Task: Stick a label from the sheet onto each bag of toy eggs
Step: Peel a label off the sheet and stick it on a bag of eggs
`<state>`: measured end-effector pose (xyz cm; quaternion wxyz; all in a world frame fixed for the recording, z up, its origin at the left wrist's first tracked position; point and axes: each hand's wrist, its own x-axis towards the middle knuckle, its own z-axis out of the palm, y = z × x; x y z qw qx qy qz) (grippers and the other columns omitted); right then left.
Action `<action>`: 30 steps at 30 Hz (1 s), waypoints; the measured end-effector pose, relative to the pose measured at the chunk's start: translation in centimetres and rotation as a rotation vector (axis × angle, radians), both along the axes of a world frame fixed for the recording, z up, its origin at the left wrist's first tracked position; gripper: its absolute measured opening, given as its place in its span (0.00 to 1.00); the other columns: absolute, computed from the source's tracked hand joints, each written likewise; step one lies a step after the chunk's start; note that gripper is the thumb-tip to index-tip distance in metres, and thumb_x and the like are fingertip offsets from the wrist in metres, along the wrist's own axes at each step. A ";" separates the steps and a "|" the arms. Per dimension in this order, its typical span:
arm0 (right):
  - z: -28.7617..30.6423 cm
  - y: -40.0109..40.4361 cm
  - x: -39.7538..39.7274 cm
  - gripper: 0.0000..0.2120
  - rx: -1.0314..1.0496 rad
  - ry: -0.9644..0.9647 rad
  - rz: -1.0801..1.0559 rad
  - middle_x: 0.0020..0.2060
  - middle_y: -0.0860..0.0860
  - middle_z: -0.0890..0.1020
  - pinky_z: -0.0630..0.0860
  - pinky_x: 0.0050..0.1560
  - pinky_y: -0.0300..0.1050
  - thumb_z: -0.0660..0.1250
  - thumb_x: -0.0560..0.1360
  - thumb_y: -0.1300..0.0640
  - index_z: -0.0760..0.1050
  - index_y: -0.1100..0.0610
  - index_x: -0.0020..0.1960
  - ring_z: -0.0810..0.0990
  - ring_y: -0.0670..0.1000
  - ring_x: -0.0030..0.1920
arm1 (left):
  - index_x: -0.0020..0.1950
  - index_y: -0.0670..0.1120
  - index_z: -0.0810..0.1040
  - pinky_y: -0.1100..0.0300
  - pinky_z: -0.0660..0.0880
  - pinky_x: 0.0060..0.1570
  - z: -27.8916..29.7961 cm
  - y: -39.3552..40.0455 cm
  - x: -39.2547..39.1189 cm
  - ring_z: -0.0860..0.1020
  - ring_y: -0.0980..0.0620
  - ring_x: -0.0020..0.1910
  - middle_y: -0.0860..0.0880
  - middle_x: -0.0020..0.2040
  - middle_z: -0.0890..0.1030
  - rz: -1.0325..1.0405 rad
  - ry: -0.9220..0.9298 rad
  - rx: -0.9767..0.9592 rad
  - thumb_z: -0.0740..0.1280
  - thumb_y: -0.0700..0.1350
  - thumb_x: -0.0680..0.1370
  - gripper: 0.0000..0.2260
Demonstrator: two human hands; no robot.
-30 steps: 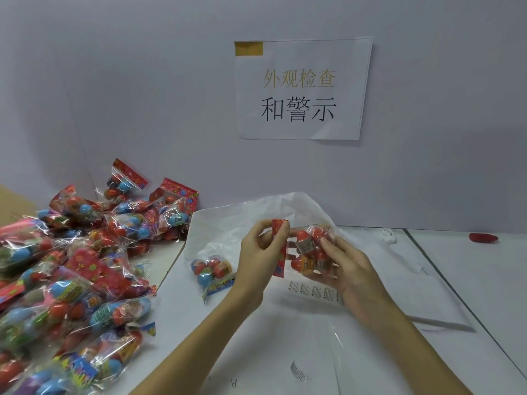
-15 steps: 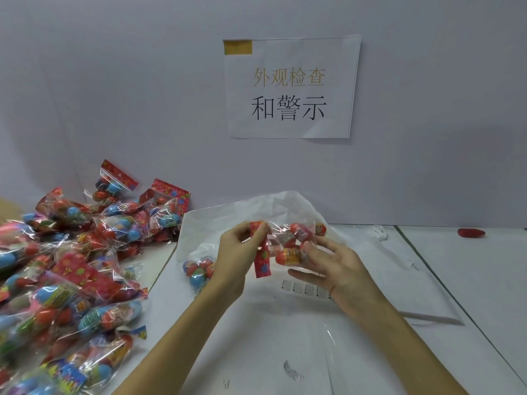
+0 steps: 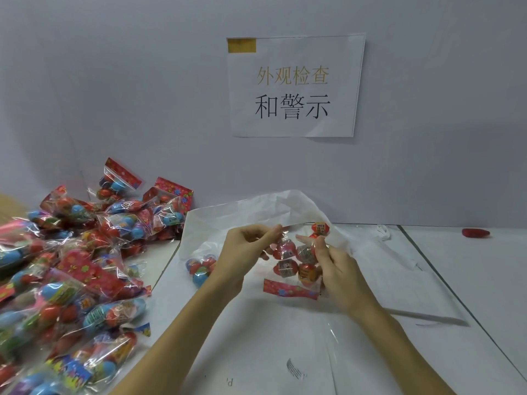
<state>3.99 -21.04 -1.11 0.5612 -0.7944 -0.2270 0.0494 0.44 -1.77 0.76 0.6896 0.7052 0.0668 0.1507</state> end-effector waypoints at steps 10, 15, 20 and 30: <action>0.4 -0.2 0.7 0.30 0.532 0.478 0.135 0.53 0.66 0.86 0.86 0.50 0.53 0.58 0.83 0.36 0.81 0.59 0.64 0.86 0.66 0.54 | 0.41 0.51 0.89 0.63 0.76 0.55 0.2 -0.1 -0.5 0.81 0.53 0.56 0.53 0.53 0.85 -0.140 -0.341 0.259 0.79 0.52 0.74 0.06; -0.2 -0.4 0.7 0.15 0.426 0.260 0.154 0.48 0.54 0.87 0.82 0.46 0.45 0.68 0.82 0.52 0.79 0.44 0.68 0.86 0.55 0.46 | 0.54 0.55 0.87 0.63 0.78 0.57 1.0 -0.2 -0.3 0.75 0.58 0.67 0.59 0.68 0.76 0.074 -0.212 0.148 0.71 0.68 0.73 0.21; -0.4 0.0 0.9 0.16 0.394 0.249 0.179 0.50 0.56 0.86 0.83 0.49 0.53 0.66 0.77 0.47 0.81 0.46 0.64 0.86 0.56 0.49 | 0.59 0.49 0.85 0.56 0.84 0.49 0.4 1.4 -0.2 0.87 0.50 0.50 0.48 0.53 0.87 -0.126 0.200 0.060 0.71 0.65 0.72 0.25; -1.0 0.8 0.8 0.21 0.450 0.323 0.166 0.58 0.57 0.86 0.76 0.54 0.54 0.55 0.85 0.42 0.82 0.44 0.67 0.84 0.59 0.56 | 0.48 0.48 0.79 0.63 0.83 0.38 -0.7 -0.2 0.5 0.85 0.56 0.41 0.53 0.40 0.84 0.239 -0.215 0.347 0.63 0.50 0.85 0.10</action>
